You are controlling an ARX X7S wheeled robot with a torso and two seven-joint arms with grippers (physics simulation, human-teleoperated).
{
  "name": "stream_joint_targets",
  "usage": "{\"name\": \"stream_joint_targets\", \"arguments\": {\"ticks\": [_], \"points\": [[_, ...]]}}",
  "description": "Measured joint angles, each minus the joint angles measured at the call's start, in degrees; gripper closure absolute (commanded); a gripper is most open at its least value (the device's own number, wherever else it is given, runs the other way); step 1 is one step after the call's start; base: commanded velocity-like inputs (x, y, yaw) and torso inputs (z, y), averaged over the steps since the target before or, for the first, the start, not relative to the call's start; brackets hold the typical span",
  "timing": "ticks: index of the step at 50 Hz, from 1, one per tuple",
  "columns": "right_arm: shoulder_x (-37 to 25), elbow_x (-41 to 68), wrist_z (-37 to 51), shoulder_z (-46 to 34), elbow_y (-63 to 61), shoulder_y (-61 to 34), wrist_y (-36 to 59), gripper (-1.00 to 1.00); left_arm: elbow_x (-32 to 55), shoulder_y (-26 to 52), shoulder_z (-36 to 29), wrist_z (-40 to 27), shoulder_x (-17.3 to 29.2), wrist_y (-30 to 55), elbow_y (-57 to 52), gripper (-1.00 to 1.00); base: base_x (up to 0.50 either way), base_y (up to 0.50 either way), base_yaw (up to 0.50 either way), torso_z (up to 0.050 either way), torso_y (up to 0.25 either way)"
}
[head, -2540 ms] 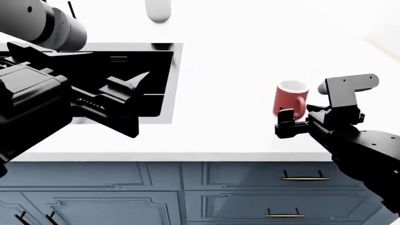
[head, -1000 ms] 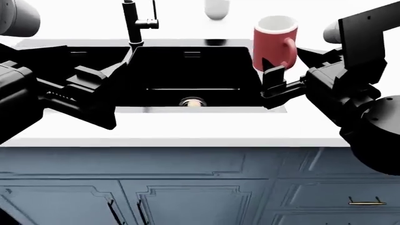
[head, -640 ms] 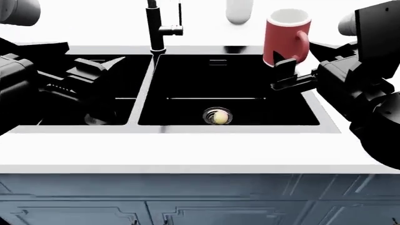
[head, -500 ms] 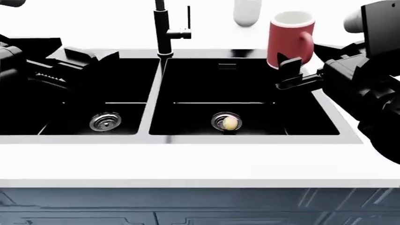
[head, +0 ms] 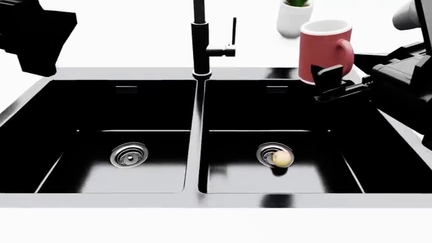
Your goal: Pick the mug and mug and place them in the sink. Then turn on the water.
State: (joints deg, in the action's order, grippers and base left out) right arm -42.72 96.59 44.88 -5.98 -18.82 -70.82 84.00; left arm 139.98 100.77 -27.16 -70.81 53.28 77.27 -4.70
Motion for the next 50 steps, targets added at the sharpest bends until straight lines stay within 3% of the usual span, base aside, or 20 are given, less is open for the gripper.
{"name": "stream_joint_targets", "arguments": {"ticks": [11, 20, 38, 50], "points": [[-1.58, 3.66, 2.04, -1.83, 1.25, 1.44, -0.25, 1.00, -0.88, 0.85, -0.54, 0.96, 0.22, 1.01, 1.16, -1.00, 0.08, 0.01, 0.00, 0.000, 0.001], [-1.74, 5.68, -0.58, -10.67, 7.81, -1.44, 2.75, 1.00, -1.53, 0.60, -0.85, 1.79, 0.39, 1.50, 1.09, -1.00, 0.00, 0.00, 0.00, 0.000, 0.000], [2.71, -8.11, -23.45, -35.84, 20.47, -11.19, 4.38, 1.00, -5.64, -2.83, 1.33, 6.01, 1.27, 3.50, 1.26, -1.00, 0.00, 0.00, 0.00, 0.000, 0.001], [6.75, -15.38, -37.46, -48.43, 25.26, -16.02, 2.83, 1.00, -10.95, -7.59, 4.71, 10.75, 1.85, 5.16, 1.37, -1.00, 0.00, 0.00, 0.00, 0.000, 0.000]]}}
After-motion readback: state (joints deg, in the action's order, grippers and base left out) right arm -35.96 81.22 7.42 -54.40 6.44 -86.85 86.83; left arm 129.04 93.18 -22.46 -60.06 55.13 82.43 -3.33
